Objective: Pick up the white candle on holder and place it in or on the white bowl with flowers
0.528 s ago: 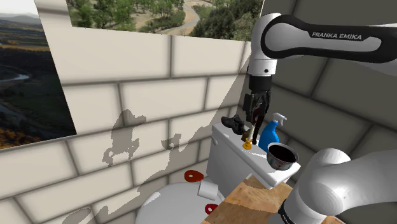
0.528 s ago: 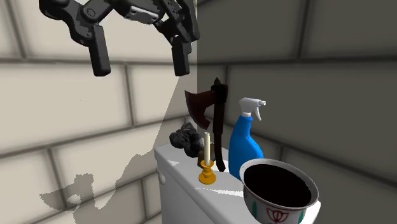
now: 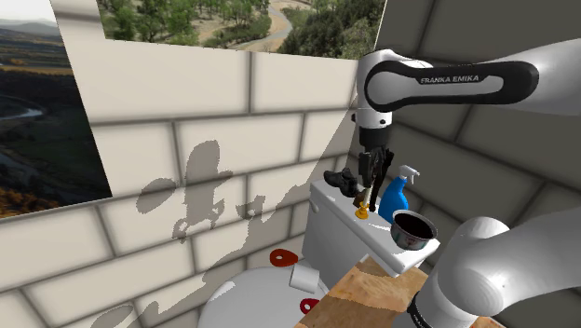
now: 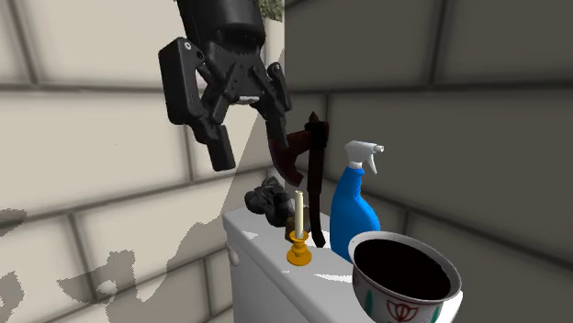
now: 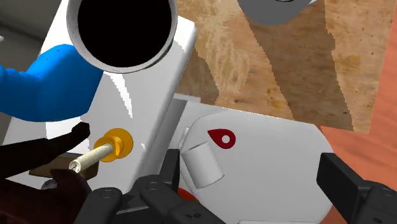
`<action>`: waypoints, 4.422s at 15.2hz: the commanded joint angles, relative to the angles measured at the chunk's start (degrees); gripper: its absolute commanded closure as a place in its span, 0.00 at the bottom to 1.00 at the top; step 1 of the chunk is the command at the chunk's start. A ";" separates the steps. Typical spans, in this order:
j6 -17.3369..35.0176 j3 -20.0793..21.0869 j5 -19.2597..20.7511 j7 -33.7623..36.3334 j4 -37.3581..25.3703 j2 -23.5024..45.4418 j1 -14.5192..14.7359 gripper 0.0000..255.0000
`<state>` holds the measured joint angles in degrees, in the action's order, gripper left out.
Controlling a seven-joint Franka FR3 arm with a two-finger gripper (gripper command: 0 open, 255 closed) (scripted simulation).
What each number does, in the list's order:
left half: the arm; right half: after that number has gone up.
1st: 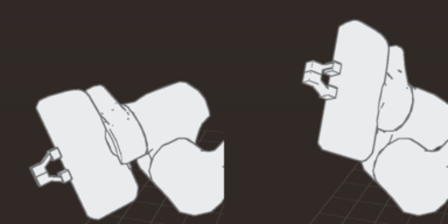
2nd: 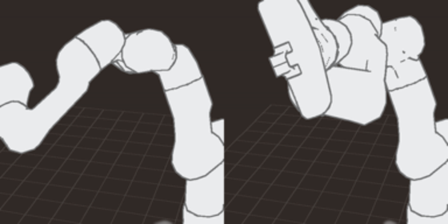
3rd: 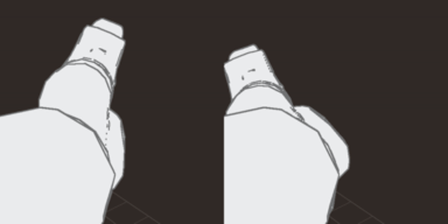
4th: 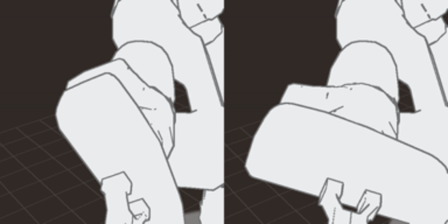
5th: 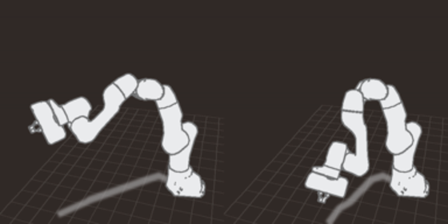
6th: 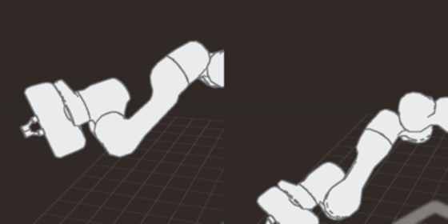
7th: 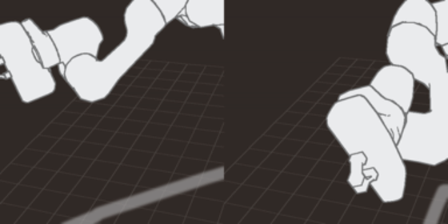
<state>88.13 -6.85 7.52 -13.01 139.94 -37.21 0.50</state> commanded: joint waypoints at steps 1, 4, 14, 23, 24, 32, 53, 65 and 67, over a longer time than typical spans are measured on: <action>2.14 -1.73 3.06 -4.82 1.13 1.69 0.08 0.00; 6.40 -4.09 7.16 -11.11 1.85 5.96 0.26 0.00; 22.86 -10.33 18.88 -29.05 -0.03 24.48 0.29 0.00; 31.24 -12.37 22.14 -30.87 2.38 29.92 -1.03 0.00; 31.71 -12.49 22.29 -30.82 2.63 30.13 -1.13 0.00; 31.70 -12.49 22.29 -30.82 2.62 30.13 -1.13 1.00; 21.92 -11.39 21.29 -33.64 -1.23 23.83 -0.74 1.00; 12.59 -10.14 20.34 -36.44 -6.82 19.70 -0.41 1.00; 11.08 -9.93 20.20 -36.91 -7.91 19.22 -0.36 1.00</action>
<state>100.09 -16.87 27.82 -49.59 132.84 -17.88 0.10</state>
